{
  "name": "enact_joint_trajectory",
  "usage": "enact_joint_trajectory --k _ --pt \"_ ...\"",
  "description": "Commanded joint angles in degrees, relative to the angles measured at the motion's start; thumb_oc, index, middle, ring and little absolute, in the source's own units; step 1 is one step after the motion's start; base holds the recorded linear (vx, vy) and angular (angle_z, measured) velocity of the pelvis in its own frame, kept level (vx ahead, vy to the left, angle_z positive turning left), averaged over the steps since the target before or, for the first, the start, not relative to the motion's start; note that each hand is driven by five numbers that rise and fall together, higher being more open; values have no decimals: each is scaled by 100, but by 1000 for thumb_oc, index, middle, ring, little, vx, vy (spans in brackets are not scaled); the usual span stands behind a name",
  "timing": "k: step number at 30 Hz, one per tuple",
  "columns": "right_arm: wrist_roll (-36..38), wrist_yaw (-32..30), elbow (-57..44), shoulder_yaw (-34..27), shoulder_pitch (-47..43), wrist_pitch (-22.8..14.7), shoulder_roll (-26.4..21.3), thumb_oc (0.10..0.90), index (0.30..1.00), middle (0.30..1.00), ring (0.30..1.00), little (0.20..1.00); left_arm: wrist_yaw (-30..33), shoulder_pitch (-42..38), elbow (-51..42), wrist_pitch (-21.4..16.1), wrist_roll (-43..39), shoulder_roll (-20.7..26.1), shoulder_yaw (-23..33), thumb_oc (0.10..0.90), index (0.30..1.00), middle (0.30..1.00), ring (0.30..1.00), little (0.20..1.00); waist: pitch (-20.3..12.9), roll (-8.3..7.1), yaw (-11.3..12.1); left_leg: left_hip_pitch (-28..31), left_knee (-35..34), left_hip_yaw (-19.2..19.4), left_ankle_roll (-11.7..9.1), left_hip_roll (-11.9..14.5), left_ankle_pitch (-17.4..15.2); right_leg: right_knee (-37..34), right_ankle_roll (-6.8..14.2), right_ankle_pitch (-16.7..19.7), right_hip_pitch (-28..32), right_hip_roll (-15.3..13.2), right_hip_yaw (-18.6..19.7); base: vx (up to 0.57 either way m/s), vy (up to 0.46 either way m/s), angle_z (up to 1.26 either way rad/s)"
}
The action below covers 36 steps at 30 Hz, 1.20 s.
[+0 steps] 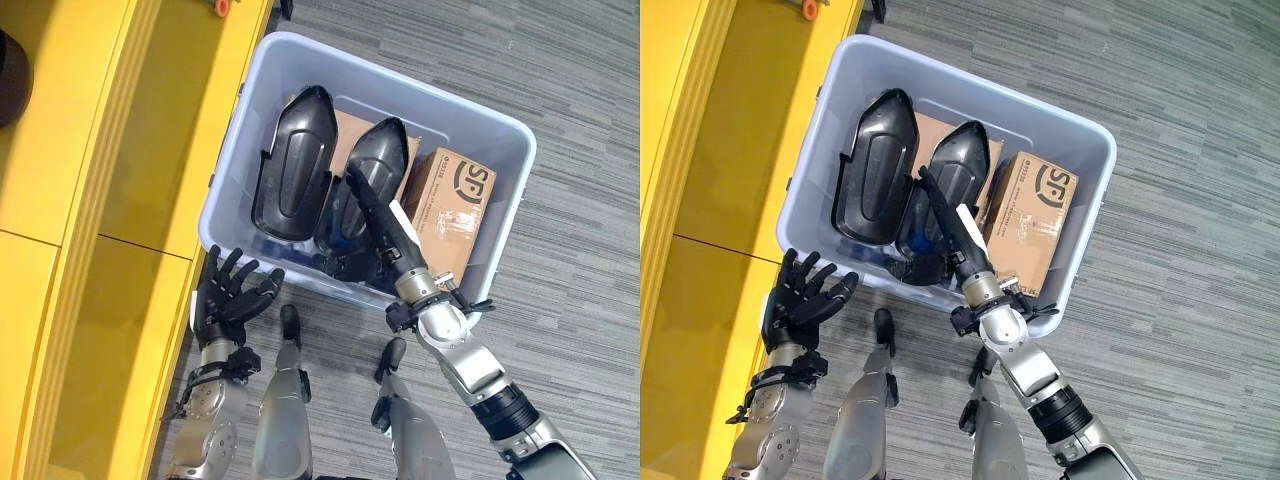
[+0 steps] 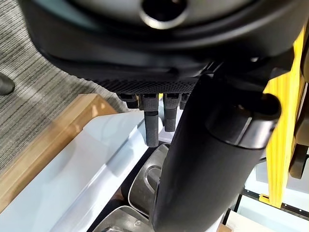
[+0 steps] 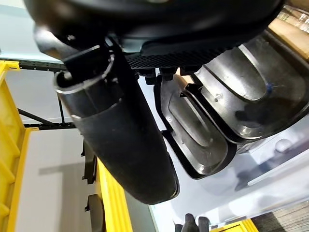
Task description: Move parts from the plastic box to the shelf.
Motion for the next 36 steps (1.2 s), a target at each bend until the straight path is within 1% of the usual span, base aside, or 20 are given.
enact_joint_trajectory --k 1,13,16,23,29,36 --pt "-516 -187 -632 -54 -481 -467 108 900 1000 1000 1000 1000 144 219 -563 -187 189 343 63 900 1000 1000 1000 1000 102 -119 -86 -315 427 -109 -33 -46 -314 120 265 -582 494 -268 252 0 0 0" --pt "-1215 -690 -690 -129 -581 -470 106 900 1000 1000 1000 1000 349 131 -596 -267 265 337 -52 900 1000 1000 1000 1000 107 -110 -177 -632 464 -105 -11 -87 -313 138 268 -538 174 -306 299 0 0 0" --pt "-1098 -750 -638 -145 -559 -490 165 900 1000 1000 1000 1000 326 120 -604 -281 252 369 -73 900 1000 1000 1000 1000 107 -86 -205 -744 494 -122 -5 -103 -310 137 272 -525 103 -322 301 0 0 0" --pt "-1081 -886 -554 -109 -526 -516 242 900 1000 1000 1000 1000 371 106 -607 -324 226 379 -121 900 1000 1000 1000 1000 107 -46 -213 -903 486 -179 13 -165 -281 147 277 -517 -14 -345 267 -1 1 0" --pt "-1027 -928 -501 -104 -498 -515 276 900 1000 1000 1000 1000 411 151 -600 -361 219 371 -98 900 1000 1000 1000 1000 107 -46 -202 -967 460 -204 30 -193 -271 131 286 -496 -62 -358 250 -3 9 8" --pt "-1038 -1035 -393 -15 -547 -533 359 900 1000 1000 1000 1000 492 157 -575 -390 253 376 -95 900 1000 1000 1000 1000 107 -63 -177 -1178 497 -269 40 -215 -264 197 268 -523 -221 -342 237 -2 -1 2"
